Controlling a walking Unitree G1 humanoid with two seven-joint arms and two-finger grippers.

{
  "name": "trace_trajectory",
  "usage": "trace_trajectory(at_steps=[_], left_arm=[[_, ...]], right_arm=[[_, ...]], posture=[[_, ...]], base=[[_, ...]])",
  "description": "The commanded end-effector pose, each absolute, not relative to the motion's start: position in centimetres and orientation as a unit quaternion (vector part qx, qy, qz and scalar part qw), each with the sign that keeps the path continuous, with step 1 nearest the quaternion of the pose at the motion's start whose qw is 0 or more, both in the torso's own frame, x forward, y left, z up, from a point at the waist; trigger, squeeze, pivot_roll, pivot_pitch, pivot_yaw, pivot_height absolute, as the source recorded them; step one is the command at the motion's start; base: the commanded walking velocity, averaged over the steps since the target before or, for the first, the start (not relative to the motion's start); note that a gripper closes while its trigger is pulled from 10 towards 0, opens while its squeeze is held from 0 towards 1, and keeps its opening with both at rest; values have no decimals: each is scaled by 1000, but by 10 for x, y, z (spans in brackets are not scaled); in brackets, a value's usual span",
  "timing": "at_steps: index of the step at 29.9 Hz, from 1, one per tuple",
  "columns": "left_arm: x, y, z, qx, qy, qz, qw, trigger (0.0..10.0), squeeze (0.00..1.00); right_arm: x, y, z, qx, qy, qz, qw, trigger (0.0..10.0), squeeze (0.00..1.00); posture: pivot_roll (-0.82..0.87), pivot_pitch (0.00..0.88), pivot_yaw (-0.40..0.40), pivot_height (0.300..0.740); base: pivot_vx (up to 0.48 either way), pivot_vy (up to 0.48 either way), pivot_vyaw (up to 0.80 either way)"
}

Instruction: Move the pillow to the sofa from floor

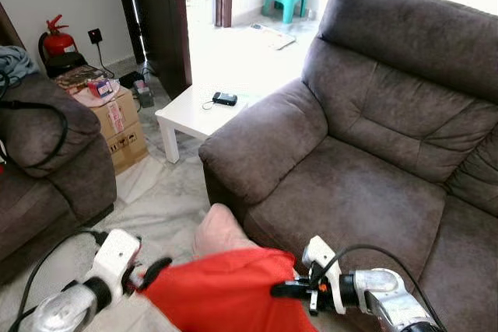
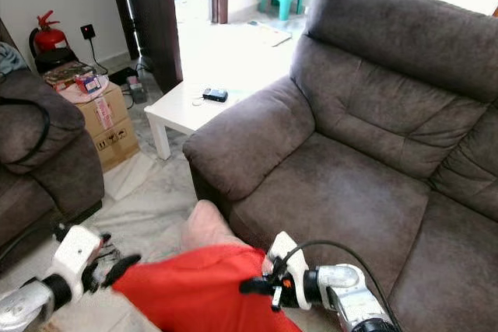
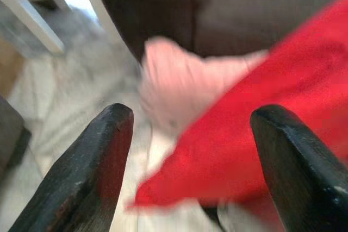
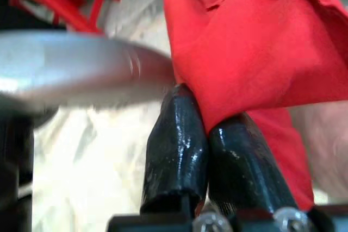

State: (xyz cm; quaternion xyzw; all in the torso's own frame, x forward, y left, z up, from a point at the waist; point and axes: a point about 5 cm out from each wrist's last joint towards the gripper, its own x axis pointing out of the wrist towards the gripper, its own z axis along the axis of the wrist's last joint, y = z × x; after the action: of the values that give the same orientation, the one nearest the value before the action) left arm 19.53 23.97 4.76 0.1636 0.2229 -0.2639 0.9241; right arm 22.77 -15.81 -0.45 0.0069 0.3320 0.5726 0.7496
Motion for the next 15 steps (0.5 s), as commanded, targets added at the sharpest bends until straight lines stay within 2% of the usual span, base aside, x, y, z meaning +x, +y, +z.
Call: trace_trajectory(at_steps=[1,4,7,8,12,13,15], left_arm=[[185,237,39,151,259,-298,906,10000,0],[175,238,33,148,287,-322,890,10000,0],[159,240,24,187,316,-369,854,10000,0],[150,245,18,220,333,-392,829,10000,0],[138,257,9,285,356,-418,786,10000,0],[138,257,9,285,356,-418,786,10000,0],[145,261,6,333,340,-408,779,10000,0]], right_arm=[[235,-154,7,-15,300,596,745,10000,0],[234,-153,4,-23,310,597,740,10000,0],[235,-151,3,-26,311,600,737,10000,0],[235,-150,4,-27,310,602,736,10000,0],[236,-150,5,-29,309,609,730,10000,0],[236,-150,5,-29,309,609,730,10000,0],[232,-150,5,-40,308,623,718,10000,0]], posture=[[211,0,-97,740],[214,0,-101,740],[218,0,-106,740],[219,0,-107,740],[221,0,-110,740],[221,0,-110,740],[218,0,-115,740]], base=[[0,0,0],[0,0,0],[0,0,0],[0,0,0],[0,0,0],[0,0,0],[0,0,0]])
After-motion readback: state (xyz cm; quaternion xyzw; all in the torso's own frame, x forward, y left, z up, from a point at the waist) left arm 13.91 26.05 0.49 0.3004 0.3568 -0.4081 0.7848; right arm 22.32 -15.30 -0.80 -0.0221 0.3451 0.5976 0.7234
